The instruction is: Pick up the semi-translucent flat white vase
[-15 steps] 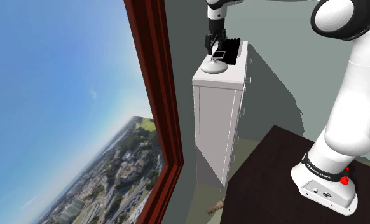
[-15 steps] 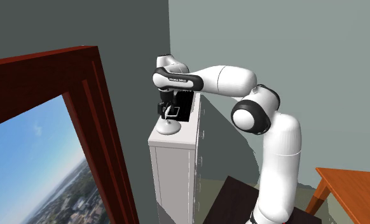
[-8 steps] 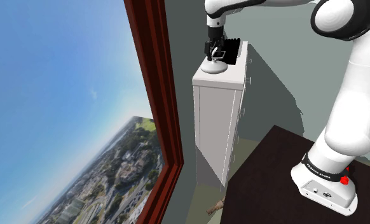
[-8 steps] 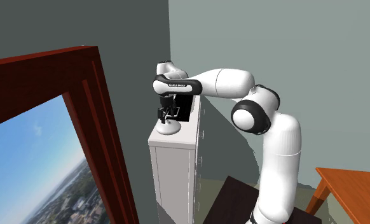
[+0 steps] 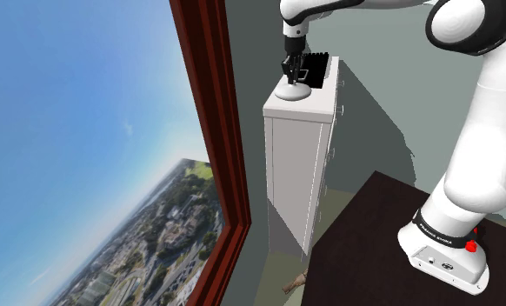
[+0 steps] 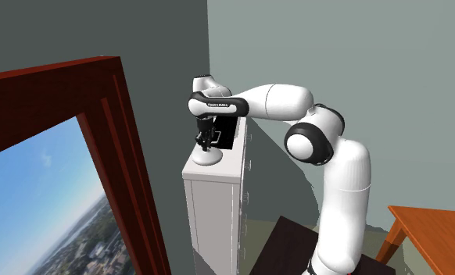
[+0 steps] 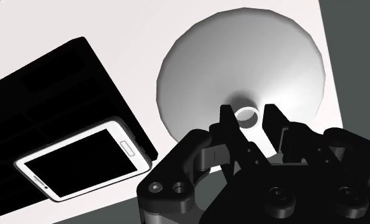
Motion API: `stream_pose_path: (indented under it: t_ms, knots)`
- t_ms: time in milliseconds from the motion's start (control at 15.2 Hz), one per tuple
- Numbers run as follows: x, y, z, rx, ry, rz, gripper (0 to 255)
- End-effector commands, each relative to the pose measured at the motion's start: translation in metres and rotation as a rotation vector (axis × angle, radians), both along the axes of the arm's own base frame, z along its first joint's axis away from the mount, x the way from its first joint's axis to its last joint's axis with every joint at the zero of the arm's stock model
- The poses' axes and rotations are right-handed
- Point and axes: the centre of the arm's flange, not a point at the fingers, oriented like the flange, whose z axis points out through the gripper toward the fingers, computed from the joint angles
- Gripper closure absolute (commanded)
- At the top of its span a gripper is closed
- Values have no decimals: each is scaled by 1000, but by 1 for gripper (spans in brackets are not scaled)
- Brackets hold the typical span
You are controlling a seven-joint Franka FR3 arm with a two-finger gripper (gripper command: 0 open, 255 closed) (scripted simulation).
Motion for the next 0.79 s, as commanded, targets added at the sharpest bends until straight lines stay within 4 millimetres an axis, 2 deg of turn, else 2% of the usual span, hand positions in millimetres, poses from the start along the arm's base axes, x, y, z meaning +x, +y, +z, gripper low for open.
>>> stream_pose_path:
  t_ms: [0,66,726]
  knots:
    - [0,0,-1,0,2,0,255]
    - [1,0,-1,0,2,0,255]
    - [1,0,52,0,2,0,255]
